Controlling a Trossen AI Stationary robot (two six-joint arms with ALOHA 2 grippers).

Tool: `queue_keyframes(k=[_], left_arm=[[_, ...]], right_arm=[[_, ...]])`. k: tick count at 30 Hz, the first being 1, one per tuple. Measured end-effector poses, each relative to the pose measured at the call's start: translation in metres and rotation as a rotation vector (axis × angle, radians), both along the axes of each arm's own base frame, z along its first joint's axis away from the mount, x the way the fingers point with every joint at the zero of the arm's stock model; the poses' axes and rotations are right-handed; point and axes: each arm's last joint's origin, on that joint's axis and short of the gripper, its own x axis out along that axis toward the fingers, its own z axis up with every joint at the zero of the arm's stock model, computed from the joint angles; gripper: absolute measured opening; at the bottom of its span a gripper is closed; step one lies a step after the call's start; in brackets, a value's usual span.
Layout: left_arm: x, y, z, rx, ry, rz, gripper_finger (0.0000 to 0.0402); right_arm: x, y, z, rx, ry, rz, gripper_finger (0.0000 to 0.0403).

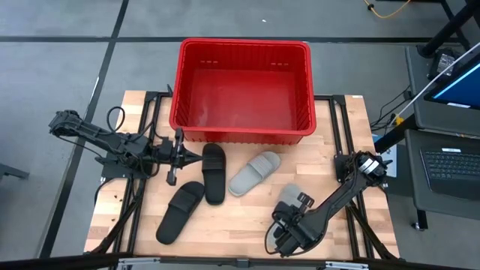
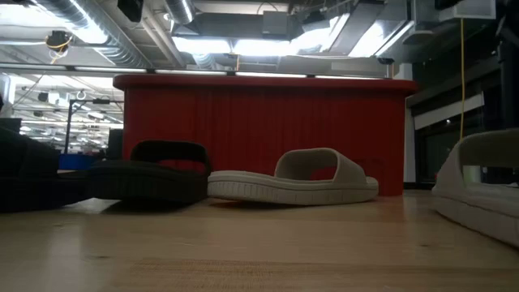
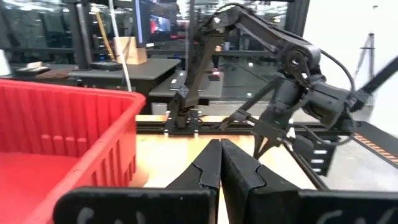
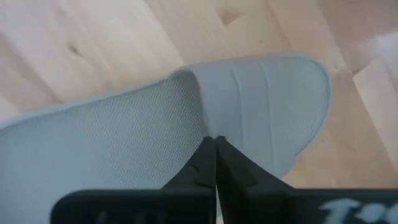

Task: Pick and place slides into bin
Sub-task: Put the bottom gray slide into the red bin

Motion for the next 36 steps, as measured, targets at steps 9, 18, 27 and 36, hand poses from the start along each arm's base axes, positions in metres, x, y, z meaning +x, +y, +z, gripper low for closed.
queue_keyframes(k=[9,18,27,36], left_arm=[[0.000,-0.001,0.000,0.001,0.000,-0.024,0.0003],[0.000,-0.001,0.000,0.001,0.000,-0.024,0.0003],[0.000,-0.001,0.000,0.001,0.000,-0.024,0.0003],[0.000,-0.001,0.000,0.001,-0.001,-0.023,0.0002]], right_arm=[[0.008,0.009,0.020,0.049,-0.043,0.081,0.0001],[0.011,0.011,0.027,0.053,-0.082,0.082,0.0000],[0.015,0.013,0.052,0.029,-0.139,0.120,0.0000],[0.017,0.004,0.089,-0.028,-0.153,0.118,0.0000]])
